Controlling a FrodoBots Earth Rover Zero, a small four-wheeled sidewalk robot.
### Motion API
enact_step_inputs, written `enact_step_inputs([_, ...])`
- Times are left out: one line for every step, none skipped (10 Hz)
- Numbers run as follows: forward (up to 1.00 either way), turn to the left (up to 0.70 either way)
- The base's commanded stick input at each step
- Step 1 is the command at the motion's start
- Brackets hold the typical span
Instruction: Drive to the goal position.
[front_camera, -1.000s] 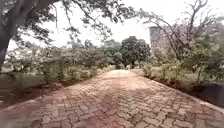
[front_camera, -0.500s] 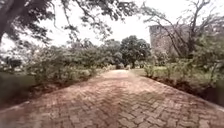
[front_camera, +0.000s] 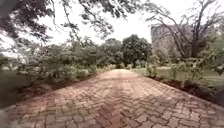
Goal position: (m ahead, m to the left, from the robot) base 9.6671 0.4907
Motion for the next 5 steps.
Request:
enact_step_inputs([0.70, 0.00])
enact_step_inputs([0.70, 0.00])
enact_step_inputs([0.70, -0.09])
enact_step_inputs([0.70, -0.26])
enact_step_inputs([0.70, -0.35])
